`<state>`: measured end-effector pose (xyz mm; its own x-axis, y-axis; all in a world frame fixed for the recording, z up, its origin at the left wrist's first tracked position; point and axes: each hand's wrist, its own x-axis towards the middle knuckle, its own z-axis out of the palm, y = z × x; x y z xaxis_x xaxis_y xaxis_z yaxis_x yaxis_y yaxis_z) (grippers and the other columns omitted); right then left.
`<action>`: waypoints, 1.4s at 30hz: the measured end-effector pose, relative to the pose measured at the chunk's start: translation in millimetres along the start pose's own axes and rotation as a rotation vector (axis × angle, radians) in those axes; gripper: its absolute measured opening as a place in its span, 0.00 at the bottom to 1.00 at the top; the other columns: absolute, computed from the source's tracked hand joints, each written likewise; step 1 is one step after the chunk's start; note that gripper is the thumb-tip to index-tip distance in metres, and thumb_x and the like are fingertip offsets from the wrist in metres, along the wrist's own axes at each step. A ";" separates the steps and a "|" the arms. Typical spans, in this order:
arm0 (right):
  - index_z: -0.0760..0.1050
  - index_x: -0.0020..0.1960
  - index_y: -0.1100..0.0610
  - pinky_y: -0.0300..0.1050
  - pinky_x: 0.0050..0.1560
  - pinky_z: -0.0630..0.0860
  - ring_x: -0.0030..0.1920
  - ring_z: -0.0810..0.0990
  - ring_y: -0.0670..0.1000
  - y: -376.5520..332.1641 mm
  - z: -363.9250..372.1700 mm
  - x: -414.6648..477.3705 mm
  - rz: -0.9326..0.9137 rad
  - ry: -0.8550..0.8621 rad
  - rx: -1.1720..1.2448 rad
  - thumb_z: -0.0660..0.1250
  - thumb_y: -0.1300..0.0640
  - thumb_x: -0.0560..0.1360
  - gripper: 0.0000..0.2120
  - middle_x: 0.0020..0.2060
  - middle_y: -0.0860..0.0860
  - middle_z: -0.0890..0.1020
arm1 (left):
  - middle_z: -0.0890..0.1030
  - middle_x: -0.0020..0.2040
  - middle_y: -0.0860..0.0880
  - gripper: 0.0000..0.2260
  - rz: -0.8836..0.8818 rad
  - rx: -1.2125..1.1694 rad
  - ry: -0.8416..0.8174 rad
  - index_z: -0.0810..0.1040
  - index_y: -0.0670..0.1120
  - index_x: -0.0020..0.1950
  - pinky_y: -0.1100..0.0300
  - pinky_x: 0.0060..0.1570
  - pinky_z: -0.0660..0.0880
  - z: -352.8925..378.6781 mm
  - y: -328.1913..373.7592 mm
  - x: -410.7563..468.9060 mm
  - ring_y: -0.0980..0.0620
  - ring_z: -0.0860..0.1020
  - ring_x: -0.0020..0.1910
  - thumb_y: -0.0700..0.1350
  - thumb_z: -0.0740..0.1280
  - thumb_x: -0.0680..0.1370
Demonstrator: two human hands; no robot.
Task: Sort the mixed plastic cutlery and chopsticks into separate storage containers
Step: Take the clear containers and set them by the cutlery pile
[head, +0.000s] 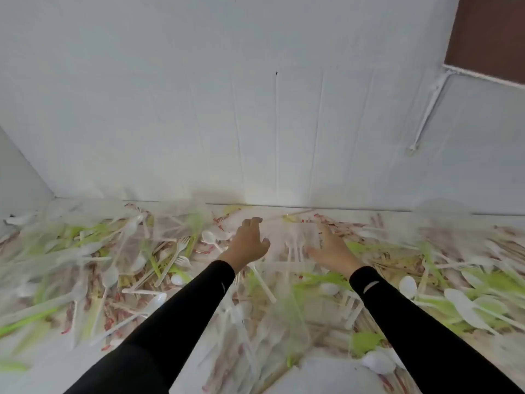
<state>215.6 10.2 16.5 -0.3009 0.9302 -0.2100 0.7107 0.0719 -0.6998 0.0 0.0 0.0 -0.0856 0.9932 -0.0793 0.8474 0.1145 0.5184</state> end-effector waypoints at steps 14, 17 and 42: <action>0.78 0.64 0.57 0.27 0.60 0.70 0.59 0.78 0.39 -52.4 -11.3 -9.3 -0.552 0.502 0.268 0.59 0.60 0.83 0.13 0.58 0.44 0.81 | 0.75 0.63 0.52 0.16 -0.031 -0.302 0.248 0.73 0.53 0.60 0.53 0.65 0.69 -66.4 0.5 -65.8 0.53 0.72 0.65 0.58 0.69 0.76; 0.80 0.62 0.56 0.28 0.59 0.71 0.60 0.78 0.38 -85.4 0.8 -21.2 -0.635 0.408 0.360 0.62 0.59 0.82 0.12 0.58 0.44 0.82 | 0.76 0.62 0.54 0.19 -0.083 -0.543 0.162 0.68 0.54 0.59 0.55 0.60 0.74 -85.9 -6.2 -103.4 0.57 0.77 0.61 0.61 0.70 0.75; 0.72 0.65 0.55 0.49 0.44 0.82 0.46 0.83 0.49 -94.8 123.9 -110.5 -0.356 -0.311 0.625 0.68 0.55 0.78 0.17 0.51 0.49 0.84 | 0.75 0.67 0.50 0.43 -0.656 -1.126 0.767 0.63 0.46 0.74 0.47 0.53 0.80 -45.0 -86.3 -345.6 0.51 0.79 0.59 0.67 0.69 0.67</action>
<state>102.7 -143.9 21.4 -0.6733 0.7391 -0.0178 0.0760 0.0453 -0.9961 -67.1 -352.1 21.0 -0.8241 0.4912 -0.2822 -0.2493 0.1329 0.9593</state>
